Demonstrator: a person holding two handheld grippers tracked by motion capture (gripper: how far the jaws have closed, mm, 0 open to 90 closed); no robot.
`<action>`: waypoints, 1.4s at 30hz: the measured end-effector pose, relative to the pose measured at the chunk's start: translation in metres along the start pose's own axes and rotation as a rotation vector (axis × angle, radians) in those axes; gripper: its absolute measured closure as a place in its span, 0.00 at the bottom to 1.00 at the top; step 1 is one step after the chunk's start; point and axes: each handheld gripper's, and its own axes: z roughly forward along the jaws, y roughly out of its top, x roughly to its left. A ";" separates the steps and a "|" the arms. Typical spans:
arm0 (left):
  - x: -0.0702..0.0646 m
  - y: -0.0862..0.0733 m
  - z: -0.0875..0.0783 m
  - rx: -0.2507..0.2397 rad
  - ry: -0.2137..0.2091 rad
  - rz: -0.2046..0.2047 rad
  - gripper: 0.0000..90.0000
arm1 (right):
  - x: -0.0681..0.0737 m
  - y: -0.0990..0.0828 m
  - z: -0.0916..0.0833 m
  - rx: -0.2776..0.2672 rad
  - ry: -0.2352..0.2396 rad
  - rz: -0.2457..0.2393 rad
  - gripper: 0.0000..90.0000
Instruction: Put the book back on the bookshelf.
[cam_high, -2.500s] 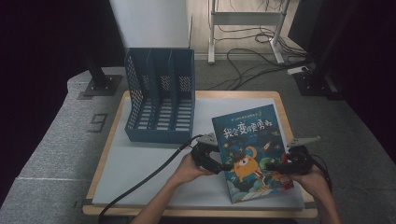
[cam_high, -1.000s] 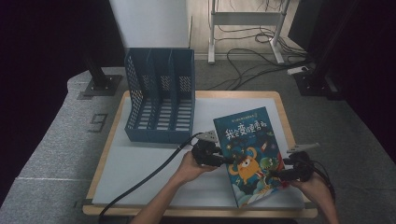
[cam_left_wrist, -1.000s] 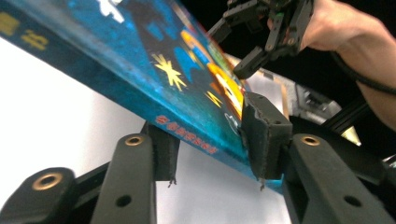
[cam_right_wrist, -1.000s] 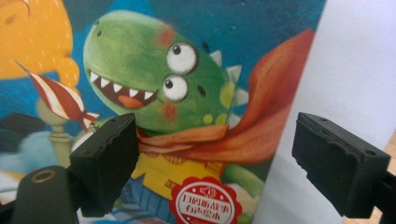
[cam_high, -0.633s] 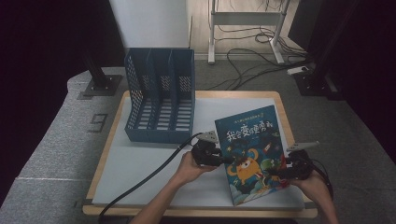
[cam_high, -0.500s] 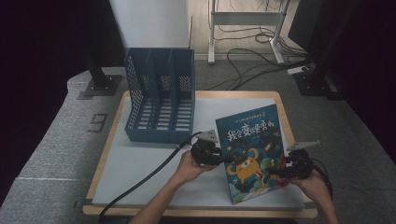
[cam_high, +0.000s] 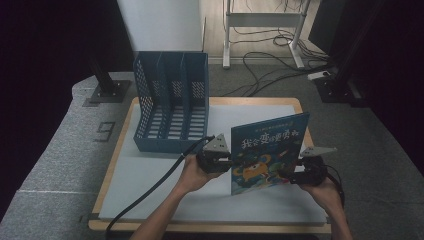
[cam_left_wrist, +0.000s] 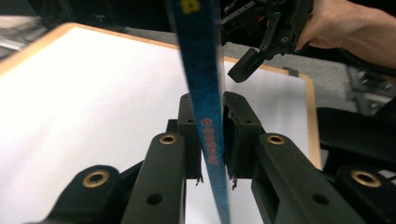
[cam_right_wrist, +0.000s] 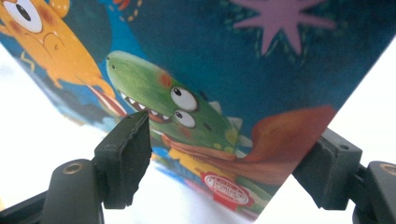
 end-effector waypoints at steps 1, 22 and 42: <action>-0.001 0.000 -0.001 0.001 0.010 0.012 0.88 | 0.001 0.001 0.002 -0.012 0.000 -0.004 0.27; -0.013 -0.022 0.009 -0.017 0.023 0.013 0.90 | 0.006 -0.005 0.006 -0.097 -0.027 -0.041 0.29; -0.002 -0.051 -0.035 -0.059 0.118 -0.047 0.92 | 0.028 0.036 0.060 -0.118 0.032 -0.138 0.24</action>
